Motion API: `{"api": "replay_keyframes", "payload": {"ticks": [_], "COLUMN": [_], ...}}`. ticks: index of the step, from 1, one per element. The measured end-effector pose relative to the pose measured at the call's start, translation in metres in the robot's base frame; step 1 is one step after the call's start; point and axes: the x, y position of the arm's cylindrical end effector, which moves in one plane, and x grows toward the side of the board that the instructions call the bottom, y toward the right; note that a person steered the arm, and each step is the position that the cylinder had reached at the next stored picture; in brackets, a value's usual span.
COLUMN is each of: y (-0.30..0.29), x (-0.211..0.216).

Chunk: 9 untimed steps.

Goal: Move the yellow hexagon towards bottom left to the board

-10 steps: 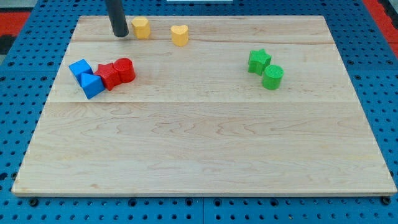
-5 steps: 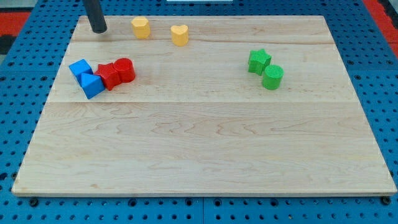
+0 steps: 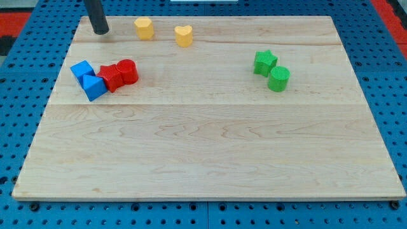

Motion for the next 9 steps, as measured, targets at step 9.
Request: {"api": "replay_keyframes", "payload": {"ticks": [9], "y": [0.247], "x": [0.061]}}
